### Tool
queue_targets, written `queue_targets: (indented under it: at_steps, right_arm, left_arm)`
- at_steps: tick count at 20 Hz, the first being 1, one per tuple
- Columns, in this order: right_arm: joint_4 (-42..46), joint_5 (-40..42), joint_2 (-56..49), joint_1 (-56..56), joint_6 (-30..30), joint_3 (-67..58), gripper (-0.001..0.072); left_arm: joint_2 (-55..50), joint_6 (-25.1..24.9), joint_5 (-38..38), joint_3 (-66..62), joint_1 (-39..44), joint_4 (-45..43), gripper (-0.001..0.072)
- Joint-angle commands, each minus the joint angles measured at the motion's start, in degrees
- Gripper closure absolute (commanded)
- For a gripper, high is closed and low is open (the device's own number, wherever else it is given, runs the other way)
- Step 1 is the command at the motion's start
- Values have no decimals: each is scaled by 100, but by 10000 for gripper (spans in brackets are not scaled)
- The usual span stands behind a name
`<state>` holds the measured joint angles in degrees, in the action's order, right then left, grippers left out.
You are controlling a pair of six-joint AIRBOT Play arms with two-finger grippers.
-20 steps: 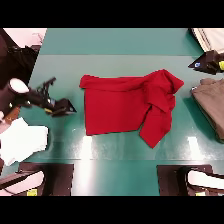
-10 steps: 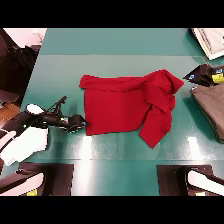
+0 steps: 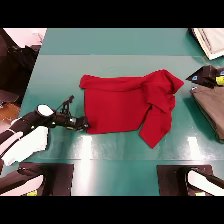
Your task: Fold the shirts.
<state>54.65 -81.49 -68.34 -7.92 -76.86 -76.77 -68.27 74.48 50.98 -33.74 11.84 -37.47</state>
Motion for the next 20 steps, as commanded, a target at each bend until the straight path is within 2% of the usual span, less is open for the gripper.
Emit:
queue_targets:
  at_steps: [1, 4, 7, 10, 13, 14, 15, 20]
  right_arm:
    - [420, -262, 22, -4, -50, 264, 284]
    - [533, -42, 20, -111, -52, 1217, 284]
    - [444, 879, 20, -389, -76, 2297, 285]
    - [-11, 1757, -160, -503, -74, 3016, 286]
    - [-358, 2205, -684, -450, -63, 3235, 289]
    - [-498, 2315, -885, -391, -52, 3230, 389]
    - [-595, 2461, -1060, -315, -37, 3211, 429]
    - [-682, 2601, -1528, 103, 129, 2706, 431]
  left_arm:
    - [61, 11, 269, -824, 37, -63, 684]
    - [61, 48, 673, -1982, 37, -533, 684]
    - [61, 57, 940, -2695, 37, -654, 684]
    - [59, 59, 955, -2809, 37, -654, 684]
    - [59, 66, 1025, -2811, 37, -664, 684]
    - [59, 68, 1043, -2811, 37, -664, 684]
    - [59, 76, 1082, -2811, 37, -664, 684]
    - [59, 208, 1147, -2811, 37, -669, 684]
